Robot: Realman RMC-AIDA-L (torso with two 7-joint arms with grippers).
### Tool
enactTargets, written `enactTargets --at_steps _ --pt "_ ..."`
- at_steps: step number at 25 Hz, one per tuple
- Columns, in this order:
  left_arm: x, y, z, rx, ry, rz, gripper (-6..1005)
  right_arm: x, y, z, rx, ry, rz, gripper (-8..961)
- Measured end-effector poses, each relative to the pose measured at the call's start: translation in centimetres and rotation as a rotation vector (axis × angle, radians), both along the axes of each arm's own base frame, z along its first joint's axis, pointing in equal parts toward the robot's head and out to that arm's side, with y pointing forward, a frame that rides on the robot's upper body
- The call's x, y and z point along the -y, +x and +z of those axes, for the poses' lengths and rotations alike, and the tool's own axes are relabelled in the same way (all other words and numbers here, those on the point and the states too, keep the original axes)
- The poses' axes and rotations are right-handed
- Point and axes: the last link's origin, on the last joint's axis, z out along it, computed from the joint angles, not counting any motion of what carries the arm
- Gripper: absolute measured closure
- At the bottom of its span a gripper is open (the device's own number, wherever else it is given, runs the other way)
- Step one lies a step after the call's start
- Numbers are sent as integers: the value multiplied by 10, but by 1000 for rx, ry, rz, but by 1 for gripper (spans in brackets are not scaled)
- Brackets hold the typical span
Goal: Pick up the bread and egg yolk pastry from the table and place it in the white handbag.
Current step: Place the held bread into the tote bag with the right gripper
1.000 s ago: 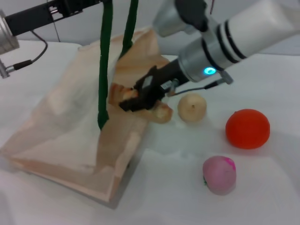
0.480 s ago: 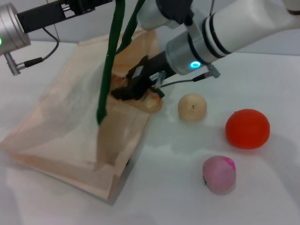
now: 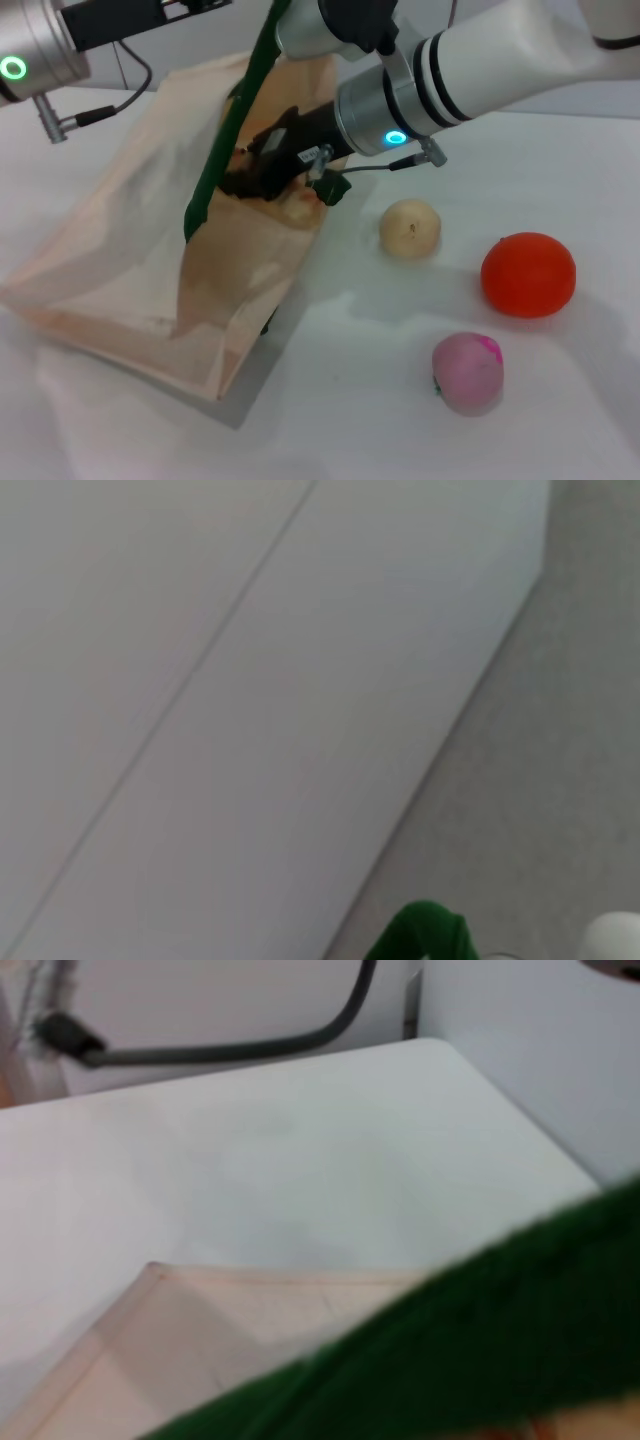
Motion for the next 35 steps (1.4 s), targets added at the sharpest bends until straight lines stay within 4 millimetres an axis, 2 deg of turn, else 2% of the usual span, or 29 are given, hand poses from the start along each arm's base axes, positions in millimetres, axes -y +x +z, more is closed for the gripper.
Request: enactTargets --at_steps 7,15,23,35 --pt "4 13 0 36 -31 -63 880 -10 7 -1 -1 94 -51 650" --pt "9 8 11 81 -4 -67 880 -13 18 3 -50 123 -80 653" --pt "10 7 13 87 3 -69 880 1 6 0 -135 38 -17 662" --pt "8 10 13 86 5 -77 880 -3 4 1 -159 72 -14 666"
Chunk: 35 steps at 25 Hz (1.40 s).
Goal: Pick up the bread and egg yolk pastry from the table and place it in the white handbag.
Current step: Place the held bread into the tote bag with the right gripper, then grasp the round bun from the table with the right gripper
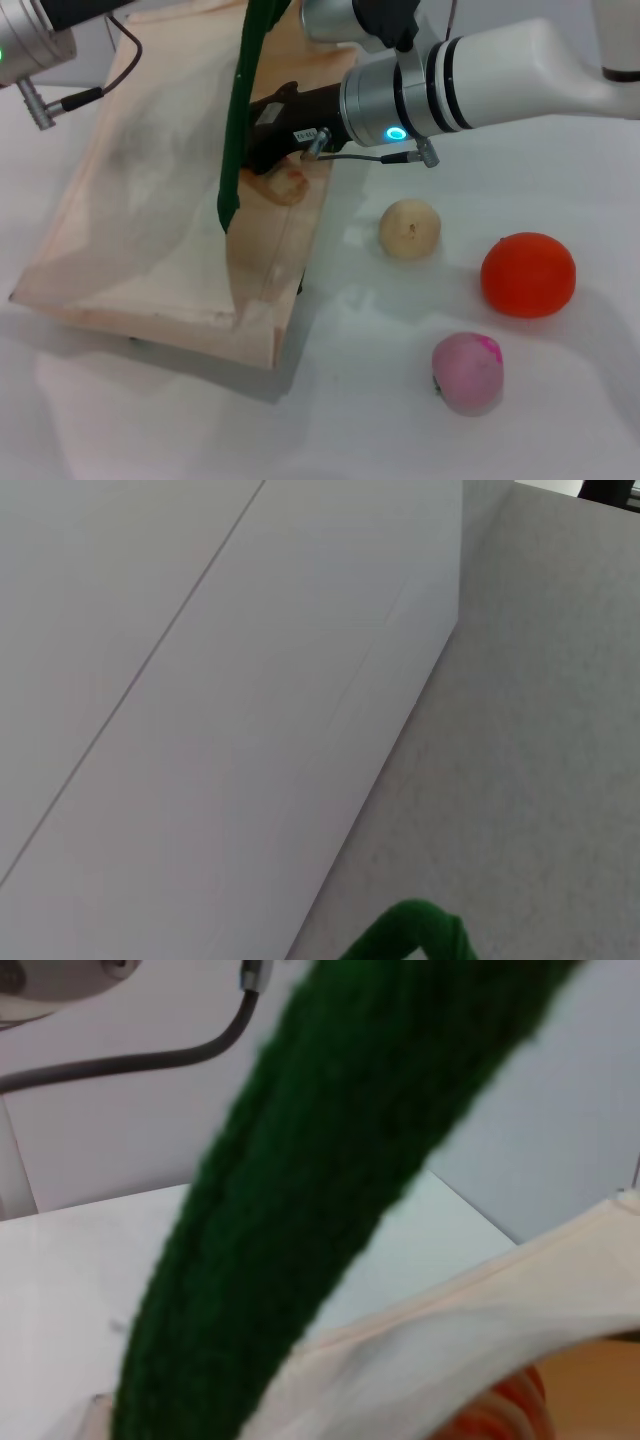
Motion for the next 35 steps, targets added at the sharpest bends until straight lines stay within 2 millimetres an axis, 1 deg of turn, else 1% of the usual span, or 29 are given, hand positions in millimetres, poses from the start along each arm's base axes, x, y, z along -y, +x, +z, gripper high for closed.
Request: enactTargets --at_steps 5,13,18,24,30,33,35 --pt "0 -2 0 -4 5 7 879 0 0 0 3 6 24 681" --pt "0 -7 2 -18 10 21 879 0 4 1 3 14 33 488" --pt "0 -13 4 -26 16 44 879 -1 7 3 3 18 30 244" --pt "1 -17 6 -24 22 56 879 -2 11 5 3 18 23 63" --pt "5 -29 13 -19 43 84 879 2 17 11 -29 -18 13 66" --pt "8 -36 18 -14 55 103 879 1 29 25 -70 -35 2 66" --pt "9 -39 18 -16 61 109 879 -1 42 38 -95 -35 -24 67"
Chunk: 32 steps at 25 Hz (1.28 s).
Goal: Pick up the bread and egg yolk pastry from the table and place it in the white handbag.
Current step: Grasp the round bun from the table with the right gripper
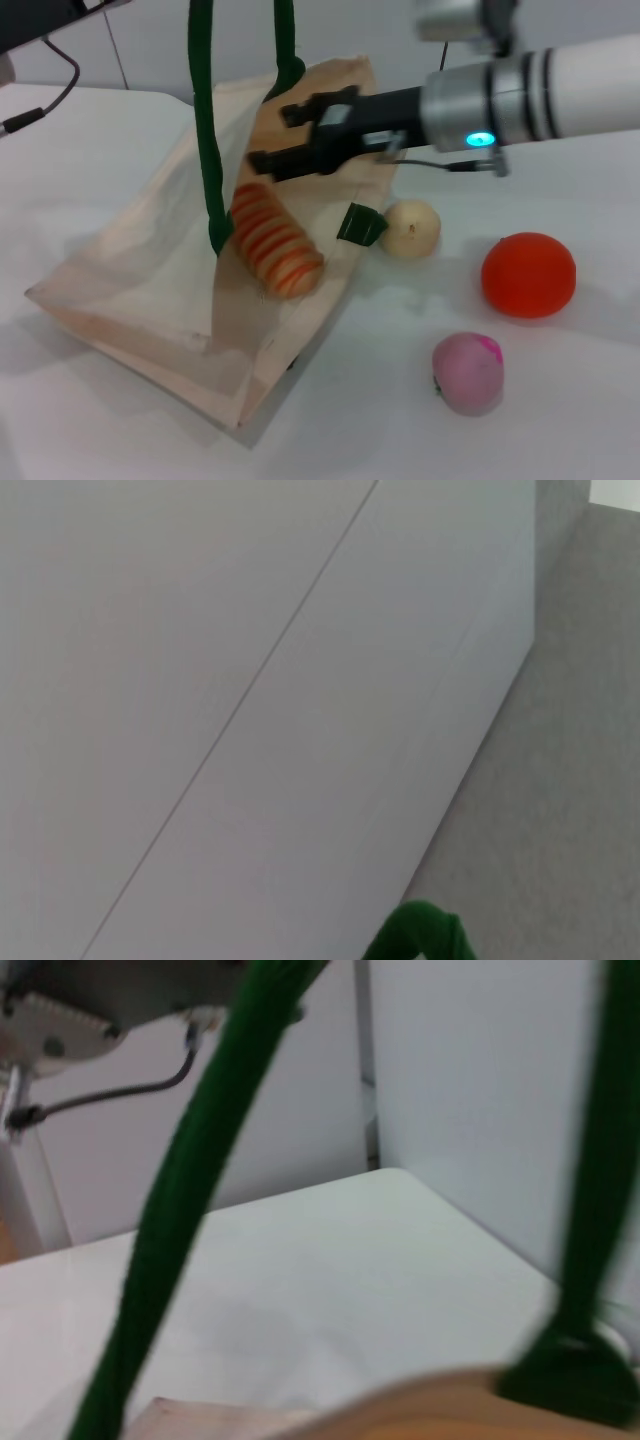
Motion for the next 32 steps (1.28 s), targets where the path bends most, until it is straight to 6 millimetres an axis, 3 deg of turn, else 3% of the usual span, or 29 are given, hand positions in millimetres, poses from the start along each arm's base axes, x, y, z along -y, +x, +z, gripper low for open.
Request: enactTargets --at_steps 8,14,20,32 --pt "5 -15 0 -9 21 47 880 5 55 47 -43 19 -57 65" --pt "6 -24 0 -17 42 84 880 7 92 62 19 70 -136 67" --pt "7 -25 -1 -16 38 89 880 4 113 54 137 106 -201 68" --pt "7 -25 -2 -11 38 89 880 0 103 23 240 105 -193 72"
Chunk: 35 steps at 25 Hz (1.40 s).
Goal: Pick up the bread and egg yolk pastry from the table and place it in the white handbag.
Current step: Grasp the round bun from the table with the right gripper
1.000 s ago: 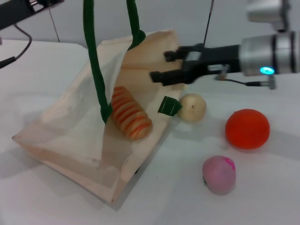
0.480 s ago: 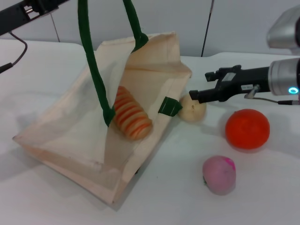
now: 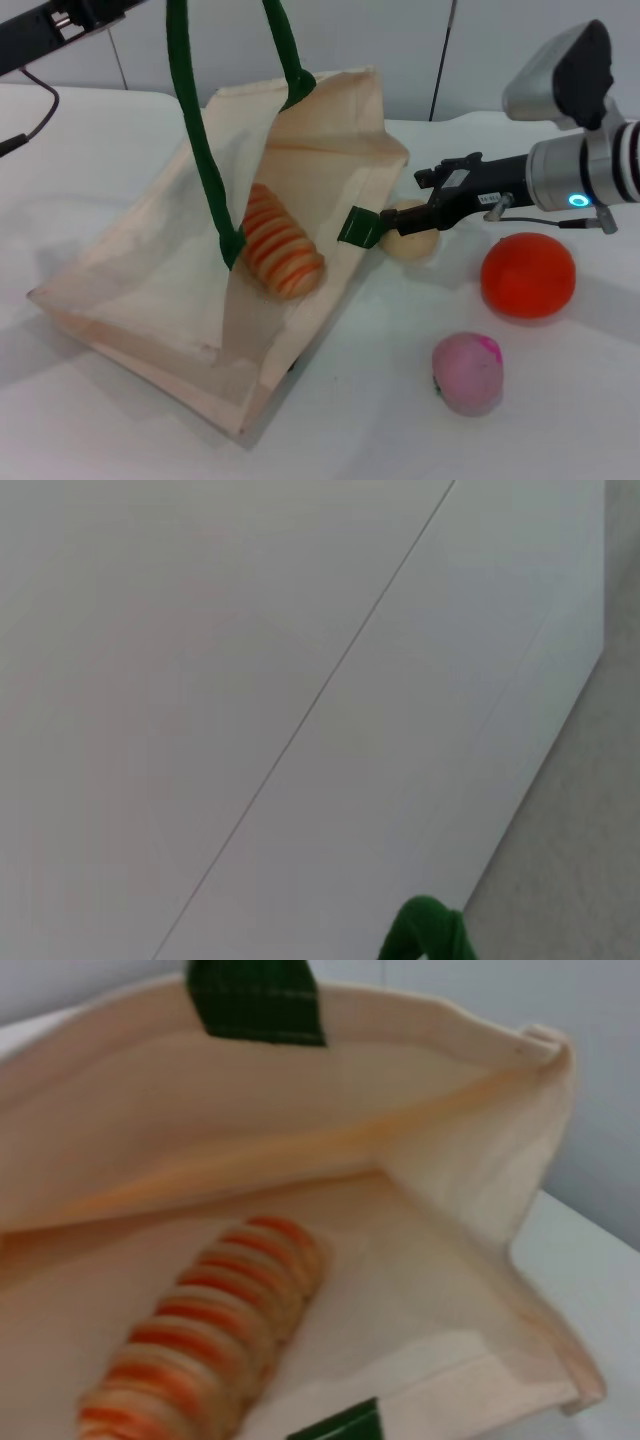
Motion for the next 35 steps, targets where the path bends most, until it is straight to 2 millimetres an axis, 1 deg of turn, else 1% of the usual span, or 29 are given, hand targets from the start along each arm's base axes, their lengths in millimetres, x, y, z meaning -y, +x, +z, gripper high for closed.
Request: enactTargets --at_steps 4,10,16,23,33,35 --pt "0 1 0 3 -2 -3 880 -2 0 -5 29 12 -5 73" --pt "0 2 -2 -1 -8 -5 880 -4 11 -5 111 31 -48 75" --pt "-1 2 -3 6 -8 -4 879 -3 15 -7 145 23 -68 76" --pt "-1 2 -2 6 -3 -4 880 4 13 -17 189 -33 -56 78" --pt "0 0 -2 5 -1 -2 879 3 9 -18 177 -31 -57 81" --pt "0 0 -2 5 -1 -1 879 3 9 -18 177 -31 -57 242"
